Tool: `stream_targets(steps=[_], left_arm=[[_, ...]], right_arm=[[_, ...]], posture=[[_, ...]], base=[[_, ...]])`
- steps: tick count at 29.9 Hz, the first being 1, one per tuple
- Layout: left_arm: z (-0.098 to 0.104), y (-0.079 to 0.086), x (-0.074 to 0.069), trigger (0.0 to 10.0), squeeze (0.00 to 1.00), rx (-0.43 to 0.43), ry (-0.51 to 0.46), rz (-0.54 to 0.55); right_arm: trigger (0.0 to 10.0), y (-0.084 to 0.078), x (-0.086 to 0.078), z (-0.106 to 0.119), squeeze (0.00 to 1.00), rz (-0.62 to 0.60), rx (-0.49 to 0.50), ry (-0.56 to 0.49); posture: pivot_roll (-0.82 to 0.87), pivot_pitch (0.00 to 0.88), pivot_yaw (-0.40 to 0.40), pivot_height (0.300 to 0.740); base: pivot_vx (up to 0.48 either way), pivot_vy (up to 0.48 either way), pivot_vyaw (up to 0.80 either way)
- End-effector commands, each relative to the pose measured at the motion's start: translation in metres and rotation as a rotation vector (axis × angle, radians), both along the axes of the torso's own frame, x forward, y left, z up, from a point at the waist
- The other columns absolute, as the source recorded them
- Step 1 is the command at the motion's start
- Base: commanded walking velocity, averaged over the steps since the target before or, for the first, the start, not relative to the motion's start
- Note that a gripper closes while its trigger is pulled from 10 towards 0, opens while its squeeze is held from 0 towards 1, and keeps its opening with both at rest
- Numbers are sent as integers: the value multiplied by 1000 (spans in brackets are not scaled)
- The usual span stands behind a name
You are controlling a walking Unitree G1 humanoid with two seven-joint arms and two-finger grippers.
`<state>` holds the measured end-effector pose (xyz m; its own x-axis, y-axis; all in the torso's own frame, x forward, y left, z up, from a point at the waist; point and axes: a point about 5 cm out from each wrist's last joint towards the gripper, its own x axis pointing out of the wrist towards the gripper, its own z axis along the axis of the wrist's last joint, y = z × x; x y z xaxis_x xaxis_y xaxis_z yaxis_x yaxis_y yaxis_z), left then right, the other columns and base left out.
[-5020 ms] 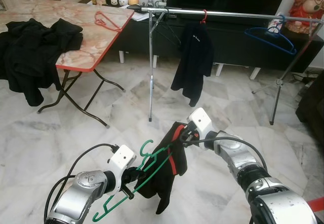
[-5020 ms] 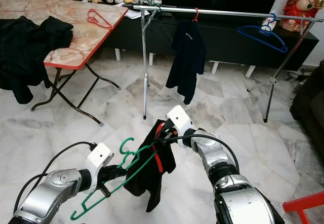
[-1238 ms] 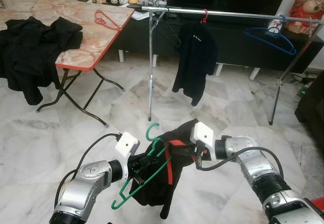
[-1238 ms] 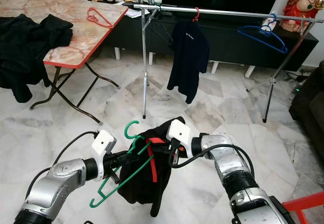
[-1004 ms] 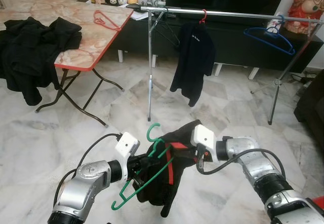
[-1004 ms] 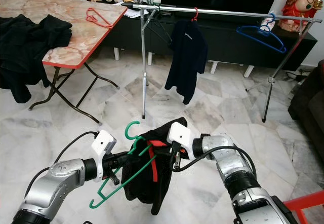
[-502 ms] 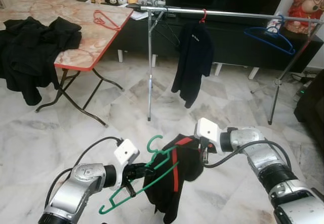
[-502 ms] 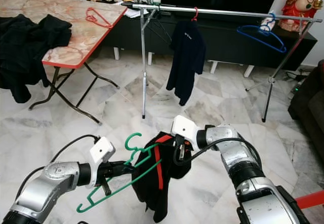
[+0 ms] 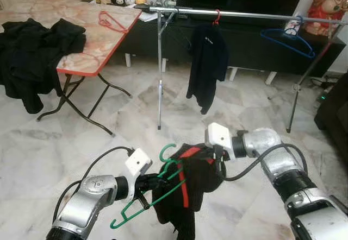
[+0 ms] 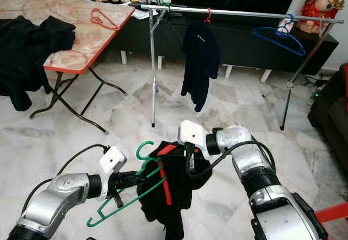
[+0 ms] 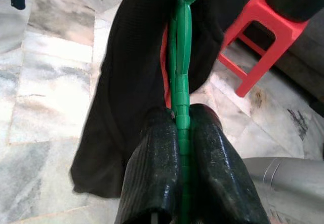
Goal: Hang hanger
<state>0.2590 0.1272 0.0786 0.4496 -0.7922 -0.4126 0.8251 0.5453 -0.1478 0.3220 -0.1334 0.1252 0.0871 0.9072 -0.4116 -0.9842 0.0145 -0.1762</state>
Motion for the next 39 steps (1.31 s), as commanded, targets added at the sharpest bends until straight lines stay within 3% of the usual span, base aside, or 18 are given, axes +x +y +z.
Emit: stream_targets(steps=[1,8,13,24,26,27,28,29,39], left_arm=[[5,1,4,10000,0,-6,-28,7],[5,4,9,10000,0,-20,-52,77],[8,4,12,10000,0,-35,-66,96],[9,1,12,10000,0,-57,-68,92],[9,1,12,10000,0,-58,-70,92],[9,1,12,10000,0,-59,-71,92],[9,1,13,10000,0,-59,-71,92],[10,1,13,10000,0,-60,-72,92],[19,-3,18,10000,0,-141,-106,113]], right_arm=[[10000,-1,-5,1,0,49,-2,11],[10000,-21,-2,-10,0,-62,-125,-39],[10000,-31,3,-8,0,-152,-146,-82],[10000,-32,0,-10,0,-144,-142,-77],[10000,-29,0,-11,196,-142,-138,-75],[10000,-28,0,-11,361,-142,-135,-74],[10000,-28,0,-11,361,-142,-134,-73],[10000,-27,0,-11,631,-142,-133,-73],[10000,-22,-4,-14,698,-109,-122,-56]], posture=[[27,0,-110,740],[23,0,-110,740],[23,0,-110,740],[16,0,-110,740],[16,0,-110,740],[21,0,-113,740],[21,0,-113,740],[21,0,-113,740],[19,0,-118,740]], base=[[0,0,0],[0,0,0],[0,0,0],[0,0,0],[0,0,0],[0,0,0],[0,0,0],[0,0,0],[0,0,0]])
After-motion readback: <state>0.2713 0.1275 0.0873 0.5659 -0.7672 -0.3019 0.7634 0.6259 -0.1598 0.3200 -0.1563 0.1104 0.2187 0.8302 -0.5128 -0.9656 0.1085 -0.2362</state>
